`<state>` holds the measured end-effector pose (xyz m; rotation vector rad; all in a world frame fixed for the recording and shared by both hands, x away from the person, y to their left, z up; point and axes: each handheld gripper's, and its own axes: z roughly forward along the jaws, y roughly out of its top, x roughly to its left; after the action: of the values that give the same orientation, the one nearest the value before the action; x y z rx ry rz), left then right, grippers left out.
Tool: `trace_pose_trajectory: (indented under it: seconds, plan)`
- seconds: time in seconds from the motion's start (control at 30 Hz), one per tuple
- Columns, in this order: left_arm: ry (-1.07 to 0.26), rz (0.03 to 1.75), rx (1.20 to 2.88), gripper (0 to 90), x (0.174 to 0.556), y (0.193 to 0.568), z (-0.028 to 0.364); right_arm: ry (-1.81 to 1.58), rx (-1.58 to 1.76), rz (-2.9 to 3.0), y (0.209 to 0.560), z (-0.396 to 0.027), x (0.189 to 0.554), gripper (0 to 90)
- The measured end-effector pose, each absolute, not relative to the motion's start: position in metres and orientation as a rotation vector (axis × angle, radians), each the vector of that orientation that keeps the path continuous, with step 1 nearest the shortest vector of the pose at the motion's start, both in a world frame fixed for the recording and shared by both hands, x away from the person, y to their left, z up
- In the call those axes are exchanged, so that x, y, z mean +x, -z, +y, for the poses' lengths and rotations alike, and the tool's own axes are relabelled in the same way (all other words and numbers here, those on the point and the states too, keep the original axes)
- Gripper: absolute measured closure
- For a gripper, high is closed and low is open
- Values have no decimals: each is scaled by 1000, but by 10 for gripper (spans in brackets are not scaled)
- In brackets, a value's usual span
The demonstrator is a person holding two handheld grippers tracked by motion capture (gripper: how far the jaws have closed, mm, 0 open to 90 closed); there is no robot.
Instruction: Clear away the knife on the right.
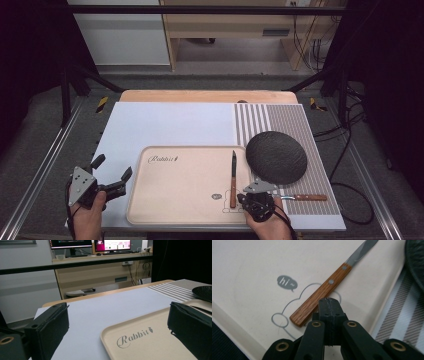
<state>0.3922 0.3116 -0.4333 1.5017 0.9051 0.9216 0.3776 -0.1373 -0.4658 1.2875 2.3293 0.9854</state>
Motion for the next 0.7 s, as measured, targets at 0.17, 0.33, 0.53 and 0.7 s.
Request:
trace_pose_trajectory:
  seconds: [0.17,0.33,0.53,0.7]
  plan:
    - [-922,905,1504,33,392,433,311,-1066,1278,2252,451,-153,387,900]
    - [-923,909,1499,32,392,433,312,-1146,1214,2182,434,-169,399,818]
    - [-923,916,1490,29,391,433,315,-1251,1199,2077,421,-194,416,616]
    - [-925,917,1489,29,391,433,316,-1300,1190,2024,417,-212,424,495]
